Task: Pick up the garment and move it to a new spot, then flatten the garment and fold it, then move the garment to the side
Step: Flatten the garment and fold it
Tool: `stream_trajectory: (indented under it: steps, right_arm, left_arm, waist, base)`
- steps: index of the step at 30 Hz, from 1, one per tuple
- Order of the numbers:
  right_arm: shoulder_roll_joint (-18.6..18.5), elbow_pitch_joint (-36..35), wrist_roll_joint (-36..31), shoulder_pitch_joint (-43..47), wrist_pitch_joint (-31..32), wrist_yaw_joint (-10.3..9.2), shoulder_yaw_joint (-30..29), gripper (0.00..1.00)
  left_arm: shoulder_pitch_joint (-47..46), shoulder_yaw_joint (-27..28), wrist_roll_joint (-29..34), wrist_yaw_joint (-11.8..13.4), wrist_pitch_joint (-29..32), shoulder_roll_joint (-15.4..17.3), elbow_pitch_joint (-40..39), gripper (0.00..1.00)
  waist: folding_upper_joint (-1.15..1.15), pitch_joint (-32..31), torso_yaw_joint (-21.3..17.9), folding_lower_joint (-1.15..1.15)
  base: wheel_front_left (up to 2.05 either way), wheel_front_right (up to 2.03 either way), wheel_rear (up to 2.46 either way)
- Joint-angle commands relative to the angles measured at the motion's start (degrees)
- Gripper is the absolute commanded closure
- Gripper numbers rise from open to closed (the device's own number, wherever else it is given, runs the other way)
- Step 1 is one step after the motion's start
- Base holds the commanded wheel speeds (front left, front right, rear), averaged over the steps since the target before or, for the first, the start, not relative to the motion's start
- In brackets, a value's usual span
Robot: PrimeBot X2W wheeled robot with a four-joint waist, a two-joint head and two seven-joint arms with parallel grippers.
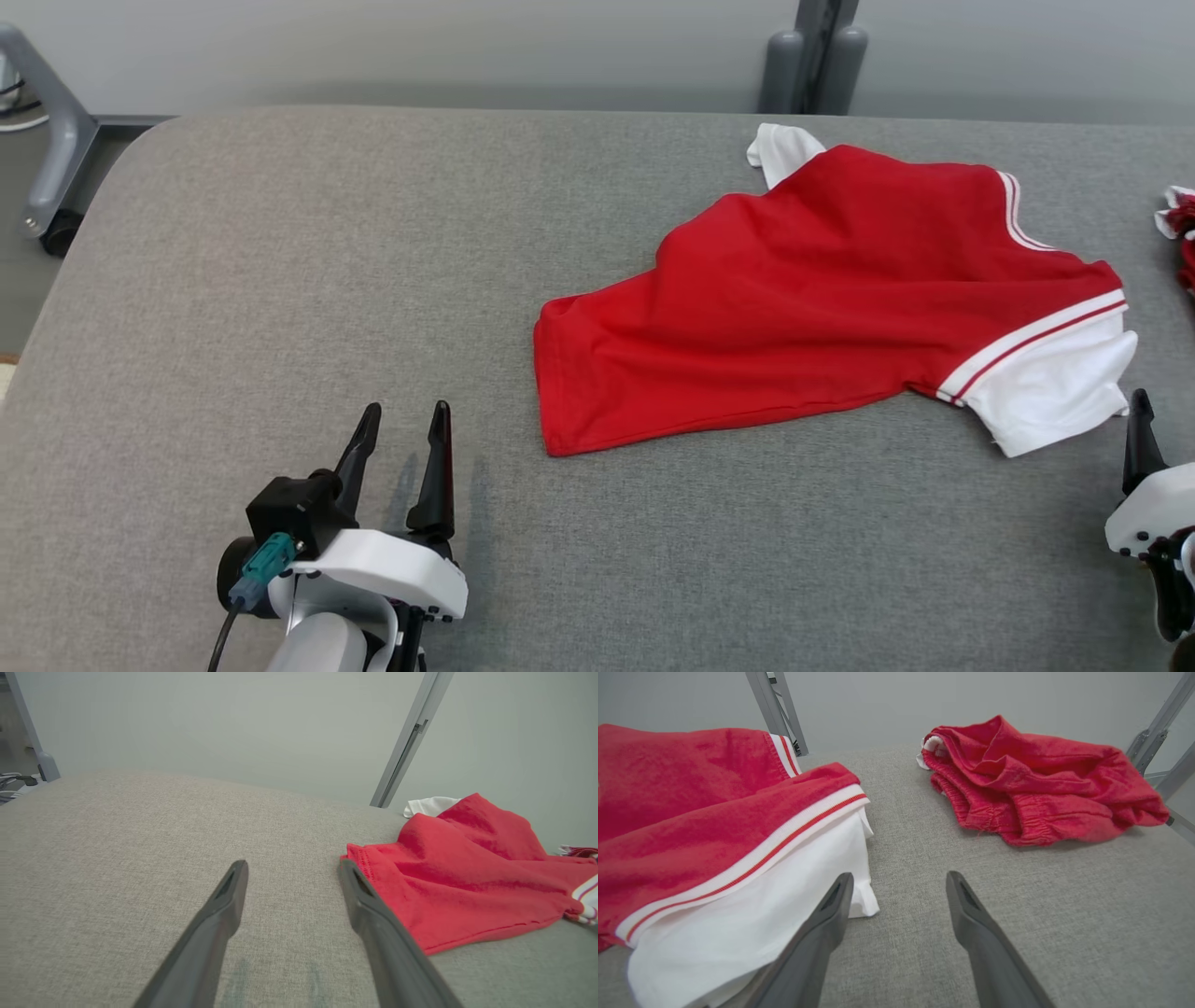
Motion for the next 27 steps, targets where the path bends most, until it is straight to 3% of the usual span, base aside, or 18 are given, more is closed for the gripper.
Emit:
stream_trajectory:
  steps: [1,10,12,14,15,16,19,27]
  right_arm:
    - [-0.3,0.5,-0.7,-0.8,0.0,-0.01,-0.2,0.0]
    - [0.8,10.1,-1.0,-6.4,1.5,-0.02,1.3,0.04]
    - [1.0,11.6,-0.9,-7.4,1.8,-0.02,2.4,0.13]
    - [1.1,12.8,-0.4,-8.4,1.8,-0.02,3.4,0.51]
    - [1.1,13.2,-0.2,-8.8,1.7,-0.02,3.9,0.56]
    - [1.1,13.6,0.0,-9.2,1.5,-0.02,4.3,0.71]
    - [0.9,14.5,0.8,-10.3,1.0,-0.02,5.5,1.0]
    - [0.8,12.7,4.2,-8.8,-1.3,-0.02,7.3,1.0]
  left_arm:
    - [-1.0,0.3,0.4,-0.2,-0.1,0.2,-0.1,0.0]
    - [-1.3,0.9,0.8,-0.5,-0.1,0.2,0.2,0.0]
    - [-1.3,1.0,1.1,-0.4,-0.1,0.2,0.3,0.0]
    - [-1.4,1.1,1.2,-0.5,-0.1,0.2,0.3,0.0]
    - [-1.4,1.1,1.3,-0.5,-0.1,0.2,0.3,0.0]
    - [-1.4,1.2,1.3,-0.5,-0.1,0.2,0.2,0.0]
    - [-1.3,1.4,1.4,-0.3,-0.1,0.2,0.1,0.0]
    - [-0.4,1.3,0.9,-0.3,-0.1,0.2,0.1,0.0]
  waist:
    - [0.0,0.4,0.4,0.0]
    - [0.0,0.9,0.9,0.0]
    - [0.0,0.9,0.7,0.0]
    - [0.0,1.0,0.6,0.0]
    - [0.0,1.0,0.5,0.0]
    - [0.0,1.0,0.4,0.0]
    - [0.0,1.1,0.1,0.0]
    - [0.0,-0.1,-1.1,0.0]
  base:
    - [0.0,0.0,0.0]
    - [0.0,0.0,0.0]
    - [0.0,0.0,0.0]
    - [0.0,0.0,0.0]
    - [0.0,0.0,0.0]
    - [0.0,0.0,0.0]
    - [0.0,0.0,0.0]
    - [0.0,0.0,0.0]
